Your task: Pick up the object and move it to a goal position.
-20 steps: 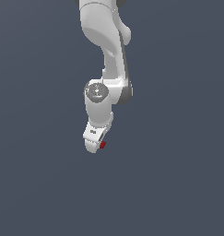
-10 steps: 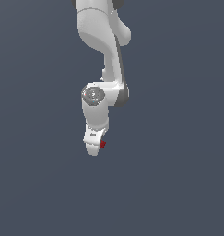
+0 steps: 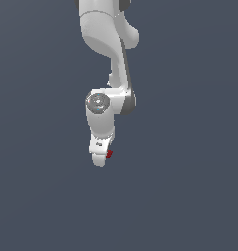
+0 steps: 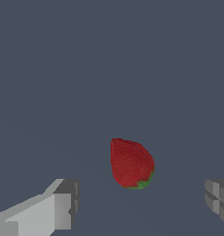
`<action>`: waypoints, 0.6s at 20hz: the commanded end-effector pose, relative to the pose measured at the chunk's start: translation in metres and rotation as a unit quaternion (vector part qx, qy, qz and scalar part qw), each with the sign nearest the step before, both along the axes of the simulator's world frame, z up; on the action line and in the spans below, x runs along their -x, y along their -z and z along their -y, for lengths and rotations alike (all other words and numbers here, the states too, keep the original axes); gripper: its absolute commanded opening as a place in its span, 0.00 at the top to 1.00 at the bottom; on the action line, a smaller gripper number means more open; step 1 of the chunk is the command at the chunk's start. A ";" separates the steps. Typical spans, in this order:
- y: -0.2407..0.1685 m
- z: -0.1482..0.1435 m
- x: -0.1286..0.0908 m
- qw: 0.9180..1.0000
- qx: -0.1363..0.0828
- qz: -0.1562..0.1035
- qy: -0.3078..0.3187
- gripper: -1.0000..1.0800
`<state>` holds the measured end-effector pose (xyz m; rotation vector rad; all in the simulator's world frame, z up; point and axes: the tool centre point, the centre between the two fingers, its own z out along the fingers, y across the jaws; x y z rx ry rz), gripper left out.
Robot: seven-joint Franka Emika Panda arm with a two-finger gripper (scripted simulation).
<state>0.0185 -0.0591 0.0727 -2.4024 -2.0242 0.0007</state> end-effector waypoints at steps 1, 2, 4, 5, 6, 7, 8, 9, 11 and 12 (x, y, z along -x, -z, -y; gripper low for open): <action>0.001 0.000 0.000 1.000 0.000 0.000 0.000 0.04; 0.003 0.000 0.000 1.000 0.000 0.000 0.000 0.04; 0.009 0.000 0.000 1.000 0.000 0.000 0.000 0.04; 0.013 0.000 0.000 1.000 0.000 0.000 -0.001 0.04; 0.018 0.000 0.001 1.000 0.000 0.000 -0.001 0.04; 0.024 0.000 0.001 1.000 0.000 0.000 -0.001 0.04; 0.030 0.000 0.001 1.000 0.000 0.000 -0.002 0.04; 0.035 0.000 0.001 1.000 0.000 0.000 -0.002 0.04; 0.043 0.000 0.001 1.000 0.000 0.000 -0.002 0.04; 0.046 0.000 0.001 1.000 0.000 0.000 -0.002 0.04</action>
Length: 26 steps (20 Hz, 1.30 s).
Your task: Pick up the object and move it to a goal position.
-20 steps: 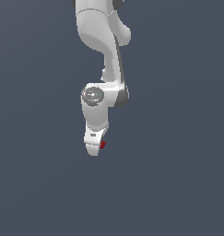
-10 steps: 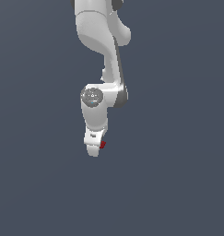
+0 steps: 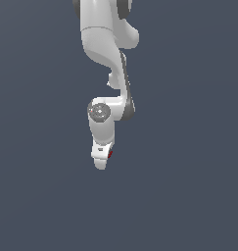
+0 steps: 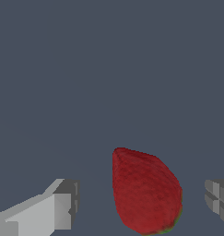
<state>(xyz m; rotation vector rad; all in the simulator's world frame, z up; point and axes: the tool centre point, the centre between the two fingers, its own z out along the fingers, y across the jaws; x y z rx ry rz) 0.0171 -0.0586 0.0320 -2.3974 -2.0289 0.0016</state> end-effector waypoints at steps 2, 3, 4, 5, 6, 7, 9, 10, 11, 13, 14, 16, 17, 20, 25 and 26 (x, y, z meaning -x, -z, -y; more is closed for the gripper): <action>0.009 0.000 -0.001 1.000 0.000 0.001 0.000 0.04; 0.009 0.000 -0.001 1.000 0.000 0.001 0.000 0.04; 0.010 0.000 -0.001 1.000 0.000 0.001 0.000 0.04; 0.010 0.000 -0.001 1.000 0.000 0.001 0.000 1.00; 0.010 0.000 -0.001 1.000 0.000 0.001 0.000 1.00; 0.010 0.000 -0.001 1.000 0.000 0.001 0.000 1.00; 0.010 0.000 -0.001 1.000 0.000 0.001 0.000 1.00; 0.010 0.000 -0.001 1.000 0.000 0.001 0.000 1.00; 0.010 0.000 -0.001 1.000 0.000 0.001 0.000 1.00; 0.010 0.000 -0.001 1.000 0.000 0.001 0.000 1.00; 0.010 0.000 -0.001 1.000 0.000 0.001 0.000 1.00; 0.009 0.000 -0.002 1.000 0.000 0.001 0.000 1.00; 0.008 0.001 -0.002 1.000 0.000 0.001 0.000 1.00; 0.001 0.002 -0.002 1.000 0.000 0.001 0.000 1.00; -0.023 0.006 -0.002 1.000 0.000 0.001 0.000 1.00; -0.030 0.008 -0.003 1.000 0.000 0.001 0.000 1.00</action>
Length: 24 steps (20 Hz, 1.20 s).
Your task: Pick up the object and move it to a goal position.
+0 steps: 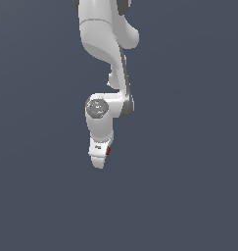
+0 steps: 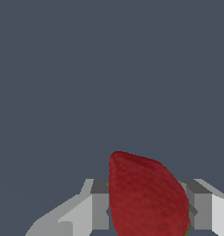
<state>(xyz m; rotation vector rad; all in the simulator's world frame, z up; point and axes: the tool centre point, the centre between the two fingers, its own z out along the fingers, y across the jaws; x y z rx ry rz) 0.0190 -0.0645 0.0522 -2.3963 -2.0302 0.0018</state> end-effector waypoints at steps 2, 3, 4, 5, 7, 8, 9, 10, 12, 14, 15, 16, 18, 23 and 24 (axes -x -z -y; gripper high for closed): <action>-0.026 0.005 -0.001 1.000 0.000 0.001 0.000 1.00; -0.035 0.007 -0.002 1.000 0.000 0.001 0.000 1.00; -0.045 0.008 -0.002 1.000 0.000 0.001 0.000 1.00; -0.055 0.010 -0.002 1.000 0.000 0.001 0.000 1.00; -0.077 0.014 -0.003 1.000 0.000 0.001 0.000 1.00; -0.088 0.016 -0.004 1.000 0.000 0.001 -0.001 1.00; -0.100 0.018 -0.004 1.000 0.000 0.001 -0.001 1.00; -0.112 0.020 -0.005 1.000 0.000 0.001 -0.001 1.00; -0.136 0.025 -0.006 1.000 -0.001 0.001 -0.001 1.00; -0.159 0.029 -0.007 1.000 -0.001 0.001 -0.001 1.00; -0.171 0.031 -0.008 1.000 -0.001 0.001 -0.001 1.00; -0.182 0.033 -0.009 1.000 -0.001 0.001 -0.001 1.00; -0.203 0.038 -0.010 1.000 -0.001 0.001 -0.001 1.00; -0.243 0.046 -0.014 1.000 -0.001 0.001 -0.001 1.00; -0.249 0.047 -0.014 1.000 -0.001 0.001 0.000 1.00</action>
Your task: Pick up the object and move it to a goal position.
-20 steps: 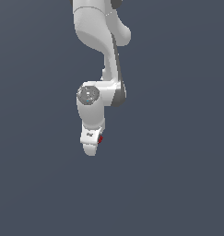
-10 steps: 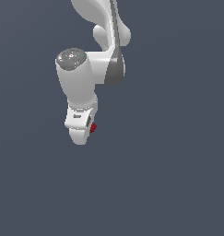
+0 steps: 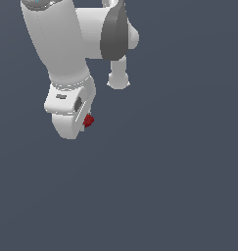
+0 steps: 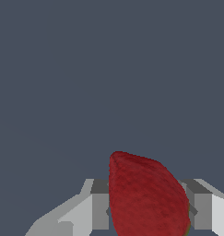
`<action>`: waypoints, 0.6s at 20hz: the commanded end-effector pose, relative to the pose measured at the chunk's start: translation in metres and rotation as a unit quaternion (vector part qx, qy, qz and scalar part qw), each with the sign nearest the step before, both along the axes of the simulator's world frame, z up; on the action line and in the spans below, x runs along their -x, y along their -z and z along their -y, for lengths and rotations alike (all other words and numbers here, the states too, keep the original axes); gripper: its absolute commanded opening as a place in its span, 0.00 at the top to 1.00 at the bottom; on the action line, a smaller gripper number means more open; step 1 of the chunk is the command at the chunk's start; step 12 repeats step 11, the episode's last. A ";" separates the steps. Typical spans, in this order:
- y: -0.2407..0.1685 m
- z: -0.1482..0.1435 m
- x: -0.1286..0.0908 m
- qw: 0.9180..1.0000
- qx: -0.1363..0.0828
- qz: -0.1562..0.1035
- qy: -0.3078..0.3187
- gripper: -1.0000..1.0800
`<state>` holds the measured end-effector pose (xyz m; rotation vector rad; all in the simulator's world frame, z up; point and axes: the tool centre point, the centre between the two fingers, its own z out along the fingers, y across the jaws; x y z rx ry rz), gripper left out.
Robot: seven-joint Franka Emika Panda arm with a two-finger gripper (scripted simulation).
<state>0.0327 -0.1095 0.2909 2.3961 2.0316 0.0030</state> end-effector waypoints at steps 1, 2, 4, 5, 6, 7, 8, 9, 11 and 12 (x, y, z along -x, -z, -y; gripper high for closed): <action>-0.016 0.003 -0.001 1.000 0.000 -0.001 0.000 1.00; -0.021 0.004 -0.002 1.000 0.000 -0.001 0.000 1.00; -0.029 0.006 -0.003 1.000 0.000 -0.001 0.000 1.00; -0.032 0.007 -0.003 1.000 0.000 -0.001 0.000 1.00; -0.035 0.008 -0.004 1.000 0.000 -0.001 0.000 1.00; -0.037 0.008 -0.004 1.000 0.000 -0.001 0.000 1.00; -0.039 0.008 -0.004 1.000 0.000 -0.001 0.000 1.00; -0.040 0.009 -0.004 1.000 0.000 -0.001 0.001 1.00; -0.041 0.009 -0.004 1.000 0.000 -0.001 0.001 1.00; -0.041 0.009 -0.004 1.000 0.000 -0.001 0.001 1.00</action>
